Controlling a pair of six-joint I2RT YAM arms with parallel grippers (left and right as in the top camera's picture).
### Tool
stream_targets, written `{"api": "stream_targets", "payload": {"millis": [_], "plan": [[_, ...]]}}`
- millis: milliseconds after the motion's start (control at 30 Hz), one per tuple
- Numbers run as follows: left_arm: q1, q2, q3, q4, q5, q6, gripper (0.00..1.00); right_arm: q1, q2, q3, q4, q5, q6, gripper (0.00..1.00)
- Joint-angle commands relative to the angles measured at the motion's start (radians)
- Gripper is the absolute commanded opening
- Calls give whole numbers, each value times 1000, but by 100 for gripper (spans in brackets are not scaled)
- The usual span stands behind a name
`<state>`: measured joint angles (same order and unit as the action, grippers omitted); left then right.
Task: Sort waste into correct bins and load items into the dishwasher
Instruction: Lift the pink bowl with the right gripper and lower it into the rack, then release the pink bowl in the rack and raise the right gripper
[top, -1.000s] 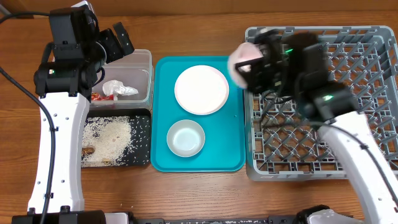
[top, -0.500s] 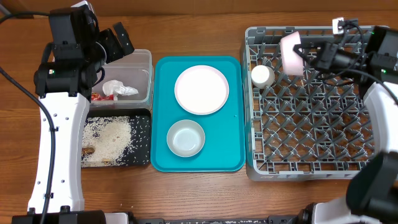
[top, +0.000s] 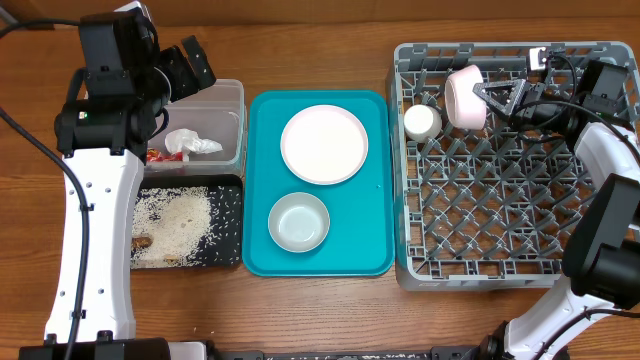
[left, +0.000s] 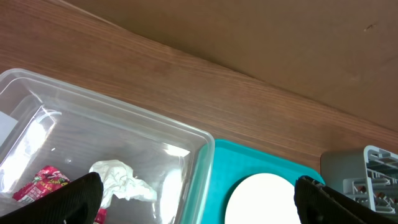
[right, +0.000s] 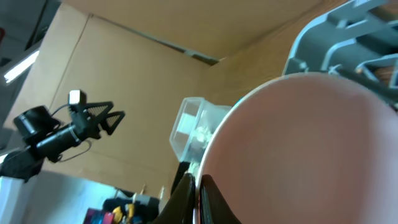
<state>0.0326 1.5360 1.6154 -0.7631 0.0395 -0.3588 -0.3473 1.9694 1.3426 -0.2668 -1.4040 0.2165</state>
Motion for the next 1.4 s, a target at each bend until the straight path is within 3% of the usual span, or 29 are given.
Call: {"api": "stream_targets", "payload": {"millis": [0,200,500,767,967,1167,1367], "plan": [[-7,1,9,3,-14,15,100,-8,-3,5,-23,129,1,4],[-7,1,9,3,-14,15,100,-21,-3,5,-64,238,0,4],[-7,1,9,3,-14,15,100,-86,-3,5,-89,241,-2,6],[-7,1,9,3,-14,15,100,-172,-4,5,-176,239,-3,27],[-7,1,9,3,-14,15,100,-236,-10,6,-196,241,-3,50],[-7,1,9,3,-14,15,100,-266,-75,10,-215,365,-2,52],[-7,1,9,3,-14,15,100,-175,-232,30,-347,668,-112,50]]}}
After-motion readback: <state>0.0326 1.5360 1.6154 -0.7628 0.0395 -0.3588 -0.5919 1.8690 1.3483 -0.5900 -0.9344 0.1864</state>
